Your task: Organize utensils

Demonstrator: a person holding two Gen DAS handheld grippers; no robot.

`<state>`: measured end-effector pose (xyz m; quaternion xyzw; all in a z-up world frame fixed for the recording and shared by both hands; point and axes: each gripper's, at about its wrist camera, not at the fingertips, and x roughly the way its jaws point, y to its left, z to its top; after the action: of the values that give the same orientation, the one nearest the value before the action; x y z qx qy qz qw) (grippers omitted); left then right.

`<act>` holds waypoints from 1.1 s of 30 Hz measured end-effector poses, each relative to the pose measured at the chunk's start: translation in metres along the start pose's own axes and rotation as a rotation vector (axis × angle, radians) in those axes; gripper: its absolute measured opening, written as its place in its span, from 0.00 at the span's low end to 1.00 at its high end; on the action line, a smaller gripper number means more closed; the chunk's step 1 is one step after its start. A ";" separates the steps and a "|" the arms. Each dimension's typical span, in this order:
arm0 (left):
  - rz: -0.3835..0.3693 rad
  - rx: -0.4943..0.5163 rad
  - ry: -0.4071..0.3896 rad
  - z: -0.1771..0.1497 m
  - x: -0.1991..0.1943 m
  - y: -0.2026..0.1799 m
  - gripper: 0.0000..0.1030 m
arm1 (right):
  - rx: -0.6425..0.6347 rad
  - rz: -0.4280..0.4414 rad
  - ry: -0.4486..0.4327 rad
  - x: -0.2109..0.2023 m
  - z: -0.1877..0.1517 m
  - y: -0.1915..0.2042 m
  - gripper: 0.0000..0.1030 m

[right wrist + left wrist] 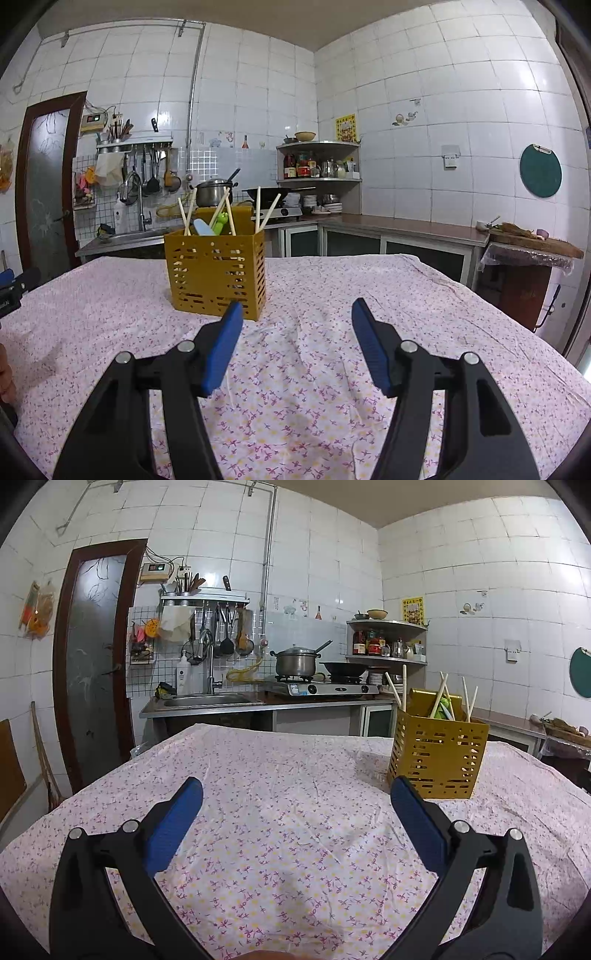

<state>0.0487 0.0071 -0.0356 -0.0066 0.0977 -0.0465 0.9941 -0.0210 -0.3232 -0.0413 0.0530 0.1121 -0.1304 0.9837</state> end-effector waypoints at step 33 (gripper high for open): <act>0.002 0.017 -0.010 -0.001 -0.003 0.000 0.95 | -0.008 -0.008 0.019 0.006 -0.001 0.006 0.59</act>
<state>0.0453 0.0073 -0.0354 0.0015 0.0924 -0.0464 0.9946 -0.0136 -0.3186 -0.0433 0.0498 0.1221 -0.1334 0.9822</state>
